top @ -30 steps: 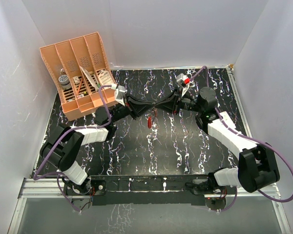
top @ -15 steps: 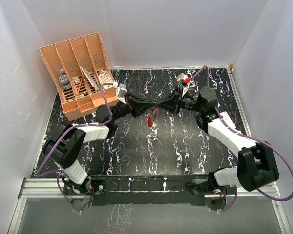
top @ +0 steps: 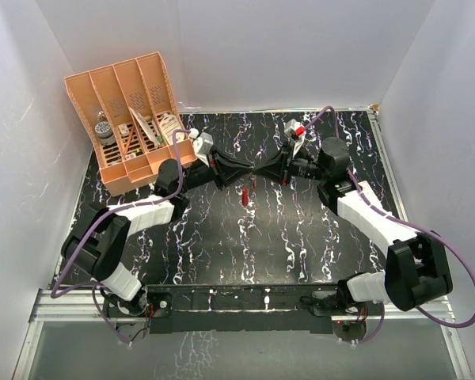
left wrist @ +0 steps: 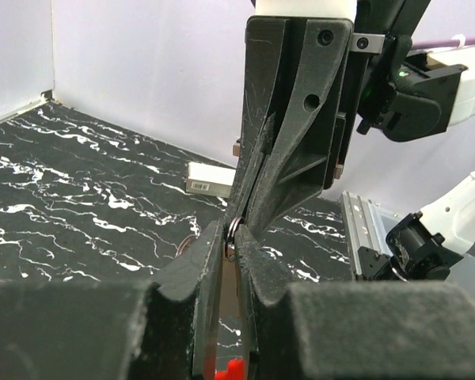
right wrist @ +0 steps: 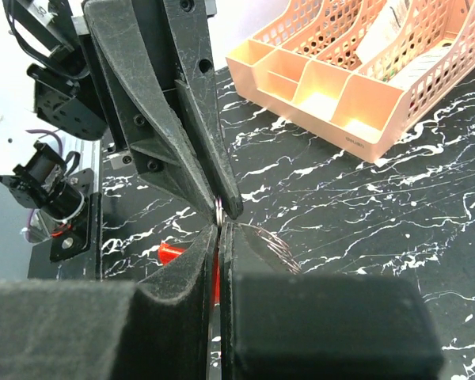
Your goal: Put the keys on the keyring
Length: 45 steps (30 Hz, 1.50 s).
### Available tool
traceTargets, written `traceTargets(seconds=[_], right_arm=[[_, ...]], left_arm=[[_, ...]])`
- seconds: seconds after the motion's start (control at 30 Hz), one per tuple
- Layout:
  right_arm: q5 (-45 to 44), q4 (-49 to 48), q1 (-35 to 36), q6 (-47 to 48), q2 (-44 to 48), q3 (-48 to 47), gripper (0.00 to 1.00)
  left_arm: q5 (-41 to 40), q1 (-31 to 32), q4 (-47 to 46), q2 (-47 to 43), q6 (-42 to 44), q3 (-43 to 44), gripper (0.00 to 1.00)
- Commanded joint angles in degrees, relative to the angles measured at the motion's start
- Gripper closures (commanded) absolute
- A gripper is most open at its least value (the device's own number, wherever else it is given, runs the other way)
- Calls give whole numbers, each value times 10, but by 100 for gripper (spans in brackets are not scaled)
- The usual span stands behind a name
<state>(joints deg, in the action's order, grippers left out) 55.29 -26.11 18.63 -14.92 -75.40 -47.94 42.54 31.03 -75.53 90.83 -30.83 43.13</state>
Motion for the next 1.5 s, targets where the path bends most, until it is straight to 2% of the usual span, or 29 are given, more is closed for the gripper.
traceTargets(seconds=[0.0, 0.43, 0.63, 0.87, 1.17, 1.33, 1.47], right_arm=[[-19, 37, 6, 43, 9, -40, 100], [-30, 97, 6, 82, 7, -59, 100], [-31, 113, 6, 93, 2, -65, 100], [-28, 131, 6, 104, -4, -75, 100], [-19, 144, 6, 112, -12, -82, 100], [-20, 144, 6, 111, -13, -81, 100], [-25, 122, 6, 93, -11, -76, 100]], left_arm=[[42, 9, 88, -40, 50, 41, 90], [61, 8, 318, -60, 163, 100, 93], [76, 9, 347, -61, 176, 106, 94], [86, 8, 406, -58, 206, 127, 100], [95, 10, 482, -39, 231, 163, 100], [61, 11, 441, -47, 208, 138, 100], [11, 11, 249, -60, 138, 55, 100]])
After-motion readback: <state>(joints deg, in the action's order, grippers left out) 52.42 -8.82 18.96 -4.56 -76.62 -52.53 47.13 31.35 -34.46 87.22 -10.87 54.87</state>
